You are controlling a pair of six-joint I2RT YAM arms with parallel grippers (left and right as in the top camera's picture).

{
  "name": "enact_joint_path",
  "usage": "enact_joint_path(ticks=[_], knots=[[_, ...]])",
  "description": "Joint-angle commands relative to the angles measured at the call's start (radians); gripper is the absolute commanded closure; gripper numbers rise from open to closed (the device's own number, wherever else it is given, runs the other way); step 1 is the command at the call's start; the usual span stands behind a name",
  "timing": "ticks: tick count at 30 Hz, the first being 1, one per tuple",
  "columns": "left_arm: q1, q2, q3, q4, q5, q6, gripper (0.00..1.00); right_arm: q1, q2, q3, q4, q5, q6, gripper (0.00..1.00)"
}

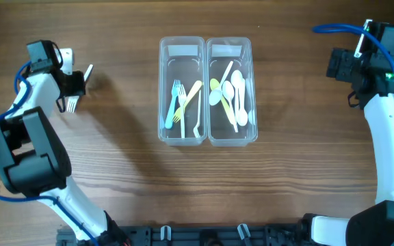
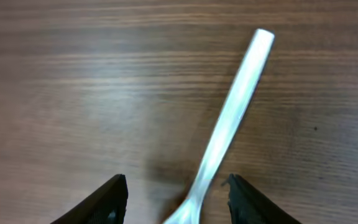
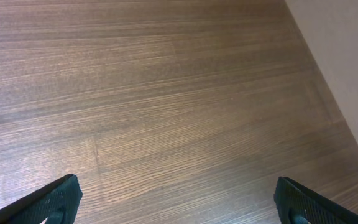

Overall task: Pack container
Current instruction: 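Move the left gripper back and grasp the last white fork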

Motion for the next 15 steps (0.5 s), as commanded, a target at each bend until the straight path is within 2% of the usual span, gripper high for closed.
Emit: enact_joint_path(ticks=[1,5,10,15], knots=[[-0.001,0.027,0.001,0.034,0.087,0.107,0.45,0.002,0.001,0.011,0.000,-0.005,0.020,0.00],[-0.001,0.043,0.001,0.042,0.135,0.185,0.44,0.002,0.001,0.011,0.000,-0.005,0.019,0.00],[-0.001,0.097,0.001,0.041,0.135,0.186,0.42,0.002,0.001,0.011,0.000,-0.005,0.020,0.00],[-0.001,0.109,0.001,0.026,0.134,0.185,0.50,0.002,0.001,0.011,0.000,-0.005,0.019,0.00]])
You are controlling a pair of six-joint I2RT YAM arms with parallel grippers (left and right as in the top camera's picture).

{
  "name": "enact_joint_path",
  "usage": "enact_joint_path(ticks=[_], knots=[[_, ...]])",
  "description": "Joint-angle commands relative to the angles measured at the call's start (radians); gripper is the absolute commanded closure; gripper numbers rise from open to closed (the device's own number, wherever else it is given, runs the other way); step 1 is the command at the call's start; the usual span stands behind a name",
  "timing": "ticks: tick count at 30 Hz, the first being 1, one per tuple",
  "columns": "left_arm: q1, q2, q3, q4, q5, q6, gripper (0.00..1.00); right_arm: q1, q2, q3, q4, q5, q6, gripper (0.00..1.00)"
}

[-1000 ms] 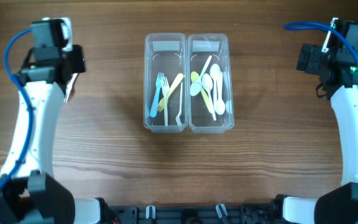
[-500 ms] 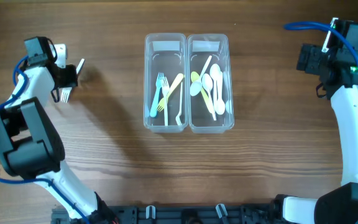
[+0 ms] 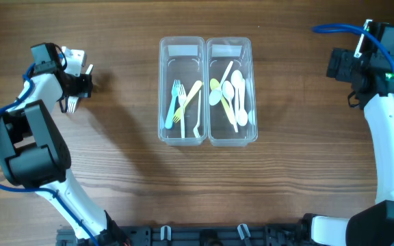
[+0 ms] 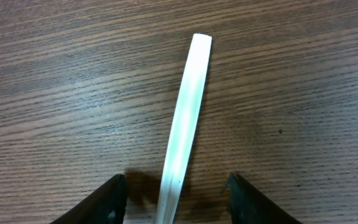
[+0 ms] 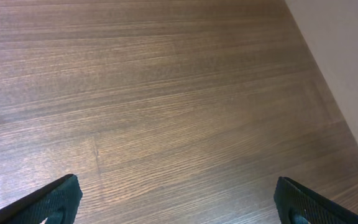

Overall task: Pack container
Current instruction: 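Move the left gripper back and grasp the last white fork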

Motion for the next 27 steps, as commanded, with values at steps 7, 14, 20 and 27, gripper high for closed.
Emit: enact_joint_path(ticks=[7,14,20,27], knots=[[-0.029,0.047,-0.004,-0.137,0.007,0.018,0.79,0.002,0.001,0.011,0.000,-0.005,0.020,0.00],[-0.051,0.042,-0.004,-0.185,0.008,-0.070,0.96,0.002,0.001,0.011,0.000,-0.005,0.020,0.00],[-0.076,-0.066,-0.004,-0.158,0.007,-0.190,0.96,0.002,0.001,0.011,0.000,-0.005,0.020,0.00],[-0.134,-0.364,-0.004,-0.129,0.051,-0.416,0.96,0.002,0.001,0.011,0.000,-0.005,0.020,0.00]])
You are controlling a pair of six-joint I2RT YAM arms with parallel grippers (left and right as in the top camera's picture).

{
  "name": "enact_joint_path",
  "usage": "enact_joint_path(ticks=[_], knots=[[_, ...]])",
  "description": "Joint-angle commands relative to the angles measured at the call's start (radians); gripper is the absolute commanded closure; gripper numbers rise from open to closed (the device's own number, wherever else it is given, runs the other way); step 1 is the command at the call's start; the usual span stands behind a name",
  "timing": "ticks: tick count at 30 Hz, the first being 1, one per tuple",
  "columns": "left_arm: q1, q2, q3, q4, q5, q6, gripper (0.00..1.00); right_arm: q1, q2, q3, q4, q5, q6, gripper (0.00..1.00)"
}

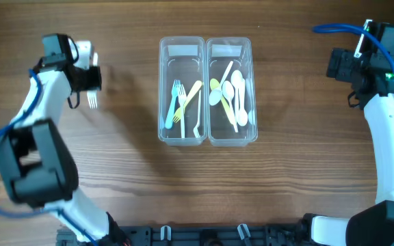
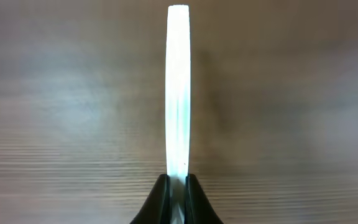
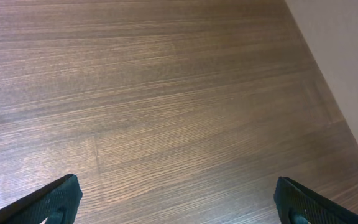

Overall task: Pack container
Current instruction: 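Move the left gripper back and grasp the last white fork, then place the white fork into the left container and release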

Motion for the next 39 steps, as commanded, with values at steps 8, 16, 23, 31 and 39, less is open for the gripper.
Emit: enact_joint_path(ticks=[8,16,23,31,39], knots=[[-0.220,-0.355,0.003,-0.087,0.298,-0.497,0.96,0.002,0.001,0.011,0.000,-0.005,0.020,0.00],[-0.466,-0.278,0.003,-0.145,0.199,-0.518,0.96,0.002,0.001,0.011,0.000,-0.005,0.020,0.00],[-0.546,-0.174,0.003,-0.150,0.156,-0.566,0.96,0.002,0.001,0.011,0.000,-0.005,0.020,0.00],[-0.541,-0.161,0.003,-0.093,0.157,-0.566,0.70,0.002,0.001,0.011,0.000,-0.005,0.020,0.00],[-0.475,-0.207,0.006,0.071,0.167,-0.566,0.17,0.002,0.001,0.011,0.000,-0.005,0.020,0.00]])
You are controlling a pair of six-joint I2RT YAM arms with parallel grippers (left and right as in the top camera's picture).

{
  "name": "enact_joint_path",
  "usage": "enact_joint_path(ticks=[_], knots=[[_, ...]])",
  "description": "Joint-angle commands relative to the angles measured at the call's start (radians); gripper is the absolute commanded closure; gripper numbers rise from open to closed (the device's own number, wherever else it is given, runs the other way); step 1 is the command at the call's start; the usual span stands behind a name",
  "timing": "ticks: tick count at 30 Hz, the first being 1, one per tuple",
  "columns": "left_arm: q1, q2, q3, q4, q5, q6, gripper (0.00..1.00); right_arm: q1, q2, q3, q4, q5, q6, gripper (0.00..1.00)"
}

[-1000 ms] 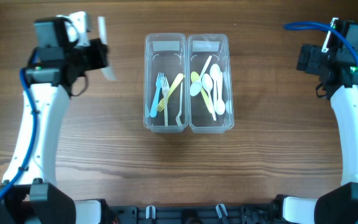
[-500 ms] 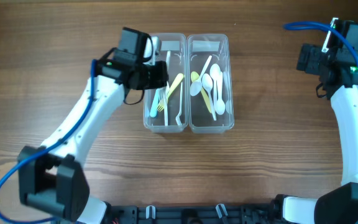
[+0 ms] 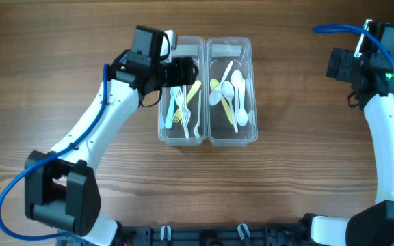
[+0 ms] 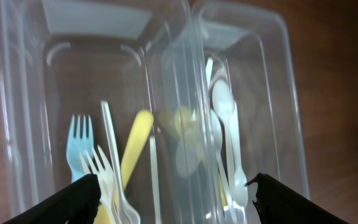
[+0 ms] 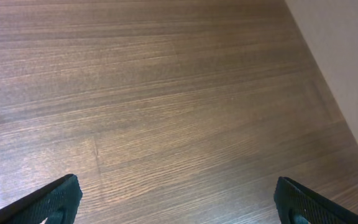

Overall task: Pack container
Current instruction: 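Place the white fork into the left container and release, then withdraw the left gripper to the left side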

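Observation:
Two clear containers stand side by side in the middle of the table. The left container (image 3: pixel 161 89) (image 4: pixel 8 124) holds a white fork (image 3: pixel 185 108) (image 4: pixel 107 168), a blue fork (image 4: pixel 79 146) and a yellow fork (image 3: pixel 193 92). White and yellow spoons (image 3: pixel 237 92) (image 4: pixel 222 109) fill the right container (image 3: pixel 254 89). Over the far end of the left container hangs my left gripper (image 3: pixel 180 68) (image 4: pixel 173 202), open and holding nothing. My right gripper (image 3: pixel 340 65) (image 5: pixel 176 205) is open too, over bare wood at the far right.
The wooden table (image 3: pixel 306 178) surrounds the containers. The right wrist view shows the table's right edge (image 5: pixel 328 93) with a pale surface beyond it. My left arm (image 3: pixel 94 130) stretches across the table's left half.
My left gripper was shut on the white fork's handle over the table left of the containers. It is now open above the left container, and the fork lies inside. The right arm is unchanged.
The white fork lay on the table at the far left with my left gripper open around it. Then the gripper stood open around its handle, then shut on it a little further right. Now the fork rests in the left container with the other forks.

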Motion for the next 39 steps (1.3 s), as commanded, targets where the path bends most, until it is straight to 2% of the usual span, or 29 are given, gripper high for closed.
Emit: enact_joint_path(ticks=[1,4,5,6,9,14,39], knots=[[0.073,-0.062,0.010,0.062,0.005,0.001,0.17,0.002,0.001,0.011,0.001,-0.005,0.020,0.00],[0.187,-0.142,0.017,0.107,-0.002,0.002,0.14,0.002,0.001,0.011,0.001,-0.005,0.020,0.00],[0.254,-0.173,0.017,0.105,-0.043,0.002,0.05,0.002,0.001,0.011,0.001,-0.005,0.020,0.00],[0.289,-0.182,0.017,0.101,-0.070,0.008,0.00,0.002,0.001,0.011,0.001,-0.005,0.020,0.00],[0.399,-0.188,0.017,0.066,-0.113,0.066,0.00,0.002,0.001,0.011,0.001,-0.005,0.020,0.00],[0.518,-0.188,0.017,0.032,-0.113,0.065,0.00,0.002,0.001,0.011,0.001,-0.005,0.020,0.00],[0.551,-0.188,0.017,0.014,-0.113,0.065,0.00,0.002,0.001,0.011,0.001,-0.005,0.020,0.00]])
